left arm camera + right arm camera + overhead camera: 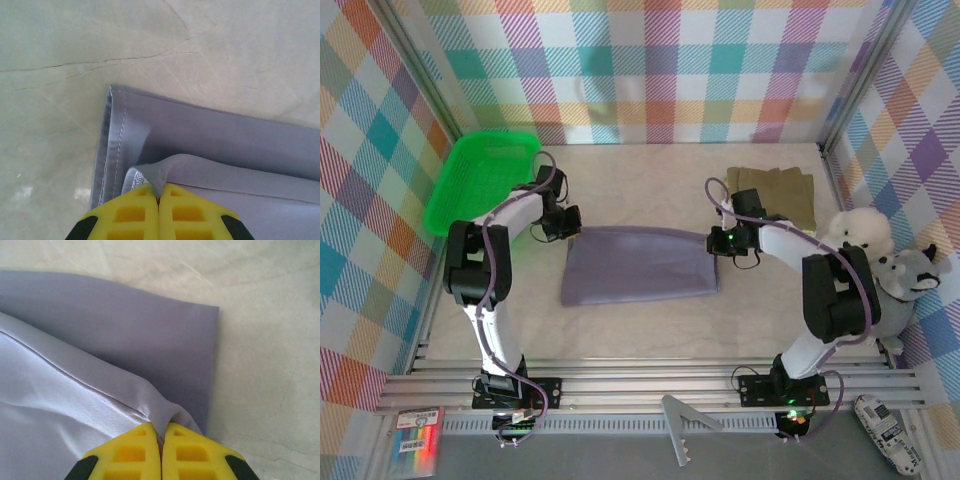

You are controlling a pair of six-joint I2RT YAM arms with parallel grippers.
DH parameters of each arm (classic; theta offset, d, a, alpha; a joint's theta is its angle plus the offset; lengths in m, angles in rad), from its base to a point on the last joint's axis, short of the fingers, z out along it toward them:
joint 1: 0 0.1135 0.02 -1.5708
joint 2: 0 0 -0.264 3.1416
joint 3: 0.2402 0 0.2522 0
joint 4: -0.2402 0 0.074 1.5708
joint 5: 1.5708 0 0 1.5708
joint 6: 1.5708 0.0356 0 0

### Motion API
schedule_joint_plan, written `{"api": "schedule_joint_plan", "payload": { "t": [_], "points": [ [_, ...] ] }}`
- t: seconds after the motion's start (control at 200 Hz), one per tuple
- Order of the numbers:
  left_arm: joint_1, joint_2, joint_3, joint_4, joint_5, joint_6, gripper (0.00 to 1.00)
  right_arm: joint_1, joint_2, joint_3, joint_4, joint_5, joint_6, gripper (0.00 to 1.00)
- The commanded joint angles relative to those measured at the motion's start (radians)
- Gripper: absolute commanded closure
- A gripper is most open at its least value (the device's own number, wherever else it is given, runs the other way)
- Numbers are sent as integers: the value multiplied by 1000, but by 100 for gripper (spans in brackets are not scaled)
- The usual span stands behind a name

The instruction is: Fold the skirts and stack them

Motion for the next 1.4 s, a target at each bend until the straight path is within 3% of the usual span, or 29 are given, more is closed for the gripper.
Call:
{"api": "schedule_joint_plan", "payload": {
  "t": [0.0, 0.335, 0.73, 0.865, 1.015, 1.15, 1.395],
  "points": [
    [9, -120, -37, 4, -19, -24, 100, -5, -73, -13, -12, -21, 5, 100],
    [10, -268, -112, 14, -41, -57, 100, -5, -162, -62, 7, -17, 19, 100],
    [11, -389, -70, -37, -63, -108, 100, -7, -301, -49, 25, -25, 42, 100],
    [24, -364, -18, -56, -154, -134, 100, -23, -221, 22, 13, -25, 47, 100],
    [48, -211, 59, -51, -105, -130, 100, -51, -28, 139, -1, -114, 28, 100],
    [48, -75, 149, -80, -72, -114, 100, -54, 115, 250, -73, -100, 8, 100],
    [49, -83, 127, -62, -33, -117, 100, -54, 88, 217, -82, -71, 34, 100]
  ]
}}
